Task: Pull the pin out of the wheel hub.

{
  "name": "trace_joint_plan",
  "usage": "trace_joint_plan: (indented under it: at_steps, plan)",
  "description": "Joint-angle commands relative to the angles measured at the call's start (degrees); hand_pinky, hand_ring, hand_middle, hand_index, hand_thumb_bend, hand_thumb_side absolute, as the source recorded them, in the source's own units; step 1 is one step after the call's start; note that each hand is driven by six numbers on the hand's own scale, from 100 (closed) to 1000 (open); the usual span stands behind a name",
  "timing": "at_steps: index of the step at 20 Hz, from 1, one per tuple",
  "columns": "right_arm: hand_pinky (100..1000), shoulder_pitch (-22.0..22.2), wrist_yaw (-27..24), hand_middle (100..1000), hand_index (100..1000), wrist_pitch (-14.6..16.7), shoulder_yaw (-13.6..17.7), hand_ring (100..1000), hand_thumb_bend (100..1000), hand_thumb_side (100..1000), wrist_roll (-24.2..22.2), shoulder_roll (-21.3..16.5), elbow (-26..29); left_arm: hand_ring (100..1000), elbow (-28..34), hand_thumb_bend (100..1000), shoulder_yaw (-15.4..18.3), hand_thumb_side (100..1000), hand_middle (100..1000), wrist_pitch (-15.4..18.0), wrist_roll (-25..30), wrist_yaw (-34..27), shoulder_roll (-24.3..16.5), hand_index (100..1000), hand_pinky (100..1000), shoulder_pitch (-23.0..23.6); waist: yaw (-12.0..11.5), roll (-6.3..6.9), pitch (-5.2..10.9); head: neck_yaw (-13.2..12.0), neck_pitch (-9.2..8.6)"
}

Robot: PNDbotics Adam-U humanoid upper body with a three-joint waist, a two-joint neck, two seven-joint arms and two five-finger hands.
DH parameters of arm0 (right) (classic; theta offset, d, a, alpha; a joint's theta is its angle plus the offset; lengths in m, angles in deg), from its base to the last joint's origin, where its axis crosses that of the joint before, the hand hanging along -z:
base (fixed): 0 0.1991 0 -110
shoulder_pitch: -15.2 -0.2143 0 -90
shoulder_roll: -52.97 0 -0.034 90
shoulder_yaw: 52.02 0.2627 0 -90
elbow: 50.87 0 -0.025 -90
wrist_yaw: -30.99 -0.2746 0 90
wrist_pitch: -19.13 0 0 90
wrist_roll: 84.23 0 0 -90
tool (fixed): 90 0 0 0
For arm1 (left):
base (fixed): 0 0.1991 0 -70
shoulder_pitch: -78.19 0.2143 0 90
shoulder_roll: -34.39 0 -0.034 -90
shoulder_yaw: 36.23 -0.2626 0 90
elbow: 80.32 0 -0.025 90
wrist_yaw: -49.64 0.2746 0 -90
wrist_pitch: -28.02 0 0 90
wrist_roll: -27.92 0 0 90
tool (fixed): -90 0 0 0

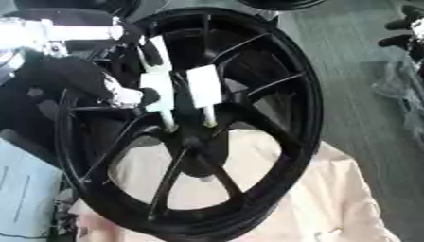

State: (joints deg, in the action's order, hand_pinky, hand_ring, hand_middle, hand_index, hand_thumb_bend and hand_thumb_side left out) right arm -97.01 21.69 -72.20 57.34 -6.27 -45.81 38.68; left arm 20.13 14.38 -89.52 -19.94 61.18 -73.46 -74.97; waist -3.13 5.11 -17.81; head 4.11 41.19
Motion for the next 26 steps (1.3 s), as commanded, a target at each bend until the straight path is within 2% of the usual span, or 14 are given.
trace_joint_plan:
  at_steps: [1, 14, 26]
  plan:
    - [939, -0.9, 0.3, 714, 898, 0.2, 0.2, 659, 100, 692, -0.3, -1.6, 0.4, 684, -0.1, 348, 0.4, 536, 737, -7.2, 7.7, 0.2, -0.4, 823, 630, -0.7, 0.1, -0.4, 0.91, -0.2, -0.16]
    - [939, -0.9, 0.3, 715, 900, 0.2, 0.1, 660, 100, 700, -0.4, -1.5, 0.4, 661, -1.1, 358, -0.4, 516, 705, -6.9, 9.1, 1.0, 0.5, 808, 609, -0.6, 0.1, -0.39, 0.88, -0.4, -0.08]
    - [941, -1.0, 0.2, 716, 901, 0.2, 0.1, 661, 100, 706, -0.5, -1.5, 0.4, 637, -2.6, 360, -0.5, 397, 672, -5.9, 8.9, 1.8, 1.3, 784, 587, -0.3, 0.2, -0.43, 0.83, -0.5, -0.13]
